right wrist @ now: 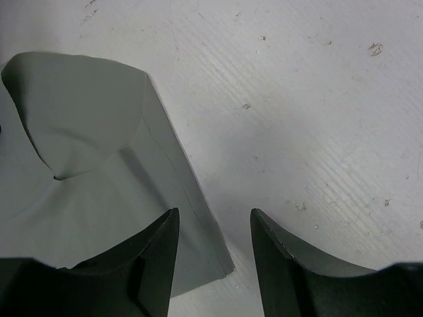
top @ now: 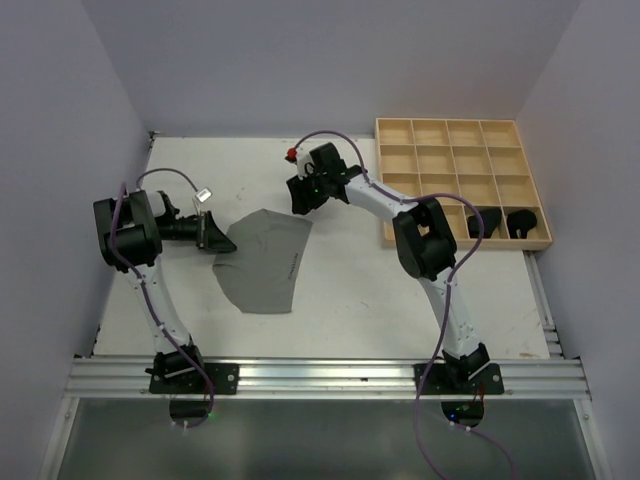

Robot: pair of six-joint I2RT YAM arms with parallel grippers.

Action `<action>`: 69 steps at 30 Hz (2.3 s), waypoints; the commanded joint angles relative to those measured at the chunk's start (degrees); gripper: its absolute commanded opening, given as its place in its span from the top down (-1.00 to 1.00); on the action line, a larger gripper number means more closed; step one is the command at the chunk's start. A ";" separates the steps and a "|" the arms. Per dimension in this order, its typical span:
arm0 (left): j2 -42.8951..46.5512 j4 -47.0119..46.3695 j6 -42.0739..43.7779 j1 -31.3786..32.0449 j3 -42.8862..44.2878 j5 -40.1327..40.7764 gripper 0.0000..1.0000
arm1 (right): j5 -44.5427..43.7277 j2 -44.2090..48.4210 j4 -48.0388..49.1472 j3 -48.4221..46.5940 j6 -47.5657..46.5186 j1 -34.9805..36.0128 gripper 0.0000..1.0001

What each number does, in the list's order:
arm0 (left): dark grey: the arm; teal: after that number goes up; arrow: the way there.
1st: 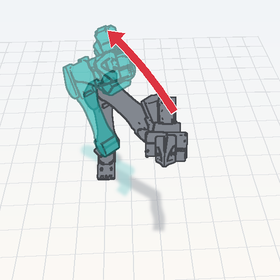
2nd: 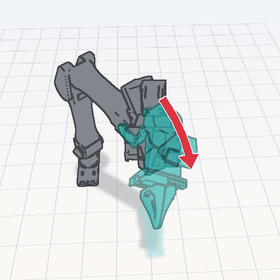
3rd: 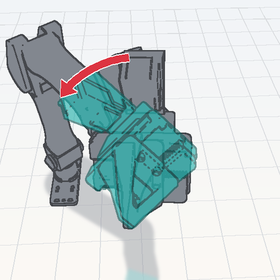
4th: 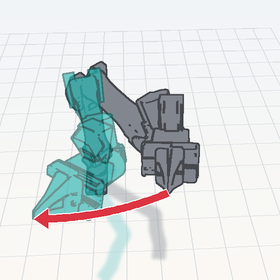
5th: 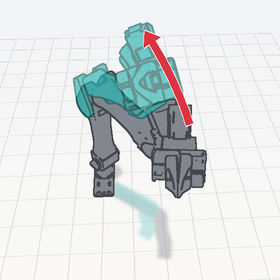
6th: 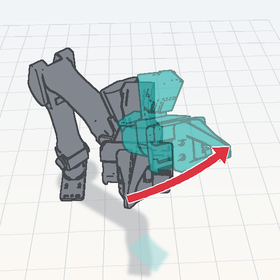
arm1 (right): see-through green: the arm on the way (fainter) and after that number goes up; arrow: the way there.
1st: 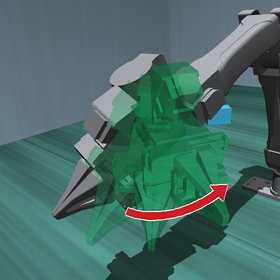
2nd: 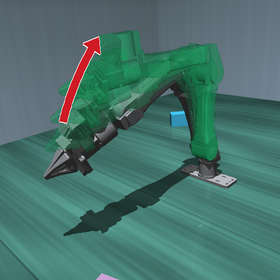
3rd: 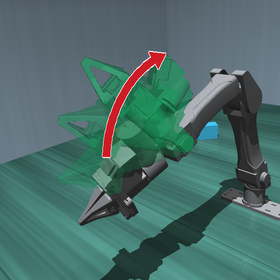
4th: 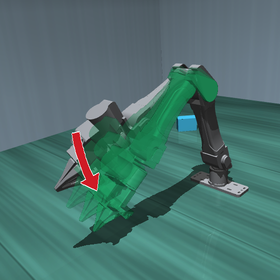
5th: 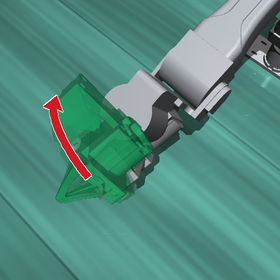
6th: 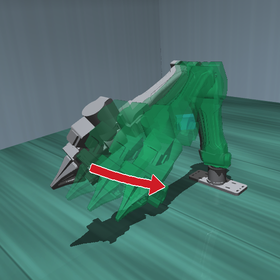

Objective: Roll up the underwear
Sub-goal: Flatten the underwear, then fold the underwear

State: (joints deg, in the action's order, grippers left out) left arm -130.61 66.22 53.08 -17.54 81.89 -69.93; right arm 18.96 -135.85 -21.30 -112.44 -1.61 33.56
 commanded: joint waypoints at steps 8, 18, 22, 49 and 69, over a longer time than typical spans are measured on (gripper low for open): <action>-0.49 -10.63 -1.81 -1.09 -3.59 4.03 -0.02 | 1.17 1.90 -1.02 0.38 -0.68 -0.16 -0.02; 10.62 9.19 20.13 0.05 1.51 -4.77 -0.07 | 0.46 8.67 -1.82 4.77 -2.53 -1.04 -0.01; 13.71 7.97 16.20 -0.57 7.49 -6.36 -0.10 | 0.72 11.13 -1.47 6.88 -1.82 -2.36 0.00; 0.62 -24.38 -3.86 22.55 22.62 25.37 -0.04 | 2.57 3.14 -3.93 3.81 -2.88 -3.50 0.01; -2.02 -22.71 2.38 23.34 19.80 28.36 0.46 | 4.24 -0.73 -2.61 3.73 -1.29 -1.74 0.63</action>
State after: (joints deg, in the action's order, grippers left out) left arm -131.35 43.33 54.08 5.67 102.26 -42.41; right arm 22.55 -135.24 -23.94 -107.28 -3.11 31.66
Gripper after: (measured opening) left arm 0.304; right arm 0.210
